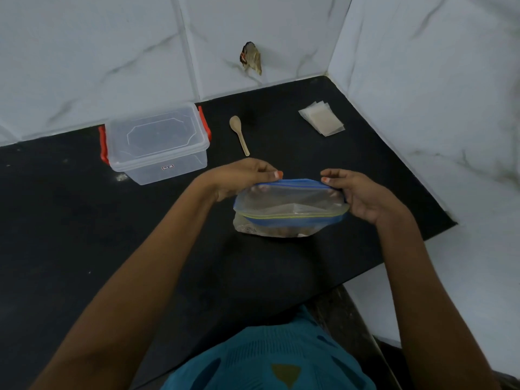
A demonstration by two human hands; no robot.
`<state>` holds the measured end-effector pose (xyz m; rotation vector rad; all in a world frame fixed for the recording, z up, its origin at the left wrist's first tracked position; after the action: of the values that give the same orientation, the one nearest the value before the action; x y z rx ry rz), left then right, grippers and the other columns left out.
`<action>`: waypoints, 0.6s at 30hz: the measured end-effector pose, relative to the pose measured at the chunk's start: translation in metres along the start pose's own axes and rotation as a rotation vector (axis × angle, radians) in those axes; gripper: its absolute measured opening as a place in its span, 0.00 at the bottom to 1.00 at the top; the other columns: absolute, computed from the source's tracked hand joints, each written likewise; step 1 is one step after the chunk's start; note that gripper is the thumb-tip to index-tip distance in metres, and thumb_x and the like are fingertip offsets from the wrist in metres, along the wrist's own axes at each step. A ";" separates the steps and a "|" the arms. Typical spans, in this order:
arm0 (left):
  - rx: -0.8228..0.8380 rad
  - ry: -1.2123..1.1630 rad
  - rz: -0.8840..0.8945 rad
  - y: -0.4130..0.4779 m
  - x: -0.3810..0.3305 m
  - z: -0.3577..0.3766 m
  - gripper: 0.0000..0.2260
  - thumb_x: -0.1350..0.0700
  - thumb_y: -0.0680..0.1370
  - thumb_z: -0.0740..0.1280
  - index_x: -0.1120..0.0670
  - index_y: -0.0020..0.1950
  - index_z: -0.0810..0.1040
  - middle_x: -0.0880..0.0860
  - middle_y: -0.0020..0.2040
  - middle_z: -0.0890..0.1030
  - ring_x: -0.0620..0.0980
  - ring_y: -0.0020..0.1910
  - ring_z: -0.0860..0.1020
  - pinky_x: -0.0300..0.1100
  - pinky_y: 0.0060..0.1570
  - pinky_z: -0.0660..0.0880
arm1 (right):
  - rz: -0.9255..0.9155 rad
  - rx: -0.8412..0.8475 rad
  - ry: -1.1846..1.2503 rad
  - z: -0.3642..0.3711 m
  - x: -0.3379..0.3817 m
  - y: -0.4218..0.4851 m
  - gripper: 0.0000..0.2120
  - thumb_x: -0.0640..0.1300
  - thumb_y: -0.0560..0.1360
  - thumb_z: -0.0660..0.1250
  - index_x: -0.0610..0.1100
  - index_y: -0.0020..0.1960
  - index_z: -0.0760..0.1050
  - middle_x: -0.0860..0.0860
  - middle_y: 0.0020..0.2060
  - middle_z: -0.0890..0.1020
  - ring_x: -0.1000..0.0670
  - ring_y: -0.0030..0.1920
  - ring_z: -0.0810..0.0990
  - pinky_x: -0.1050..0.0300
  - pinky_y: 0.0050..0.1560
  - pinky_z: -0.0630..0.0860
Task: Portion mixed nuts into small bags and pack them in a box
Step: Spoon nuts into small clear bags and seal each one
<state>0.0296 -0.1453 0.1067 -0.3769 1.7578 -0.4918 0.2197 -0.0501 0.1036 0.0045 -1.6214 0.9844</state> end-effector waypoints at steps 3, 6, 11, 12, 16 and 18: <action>-0.077 -0.081 -0.090 0.002 0.004 0.000 0.09 0.48 0.77 0.62 0.51 0.50 0.76 0.50 0.50 0.77 0.46 0.48 0.76 0.40 0.46 0.73 | 0.061 0.013 0.131 -0.003 -0.004 0.000 0.07 0.36 0.76 0.61 0.45 0.42 0.73 0.50 0.38 0.77 0.54 0.37 0.77 0.65 0.33 0.77; -0.152 -0.025 -0.064 -0.002 0.007 0.000 0.06 0.49 0.76 0.64 0.50 0.50 0.74 0.48 0.49 0.75 0.44 0.48 0.73 0.40 0.47 0.70 | 0.013 0.021 0.174 -0.007 -0.006 -0.001 0.05 0.39 0.76 0.61 0.43 0.43 0.74 0.48 0.40 0.78 0.53 0.41 0.77 0.61 0.43 0.77; -0.402 0.186 0.007 -0.016 0.027 0.001 0.13 0.55 0.75 0.68 0.52 0.58 0.73 0.51 0.55 0.74 0.46 0.53 0.73 0.38 0.48 0.72 | -0.180 -0.131 -0.205 -0.014 -0.009 -0.017 0.08 0.36 0.73 0.65 0.44 0.51 0.75 0.51 0.45 0.78 0.54 0.48 0.77 0.60 0.48 0.74; -0.478 0.258 -0.024 -0.019 0.032 0.003 0.14 0.54 0.74 0.68 0.53 0.59 0.73 0.53 0.57 0.73 0.47 0.53 0.73 0.40 0.50 0.73 | -0.196 -0.183 -0.315 -0.014 -0.011 -0.020 0.09 0.38 0.73 0.67 0.45 0.52 0.75 0.52 0.46 0.78 0.54 0.49 0.77 0.62 0.47 0.74; -0.707 0.441 -0.140 -0.035 0.038 0.023 0.15 0.49 0.77 0.65 0.56 0.58 0.71 0.55 0.54 0.74 0.50 0.48 0.75 0.42 0.43 0.71 | -0.218 -0.336 -0.533 -0.006 -0.025 -0.026 0.14 0.44 0.70 0.71 0.48 0.54 0.73 0.50 0.51 0.75 0.53 0.50 0.75 0.63 0.44 0.72; -0.776 0.441 -0.143 -0.040 0.037 0.031 0.16 0.48 0.77 0.64 0.58 0.57 0.70 0.55 0.50 0.76 0.50 0.44 0.75 0.39 0.37 0.70 | -0.227 -0.420 -0.582 -0.002 -0.031 -0.029 0.16 0.44 0.70 0.71 0.46 0.56 0.72 0.49 0.52 0.73 0.55 0.47 0.73 0.62 0.44 0.71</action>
<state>0.0509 -0.2019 0.0903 -1.0006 2.3266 0.0461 0.2454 -0.0822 0.0954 0.2005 -2.2797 0.4687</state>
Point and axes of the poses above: each hand's wrist, its own y-axis towards the middle knuckle, its own z-axis out of the palm, x = y × z, the point moved 1 cm from there along y, towards the middle knuckle
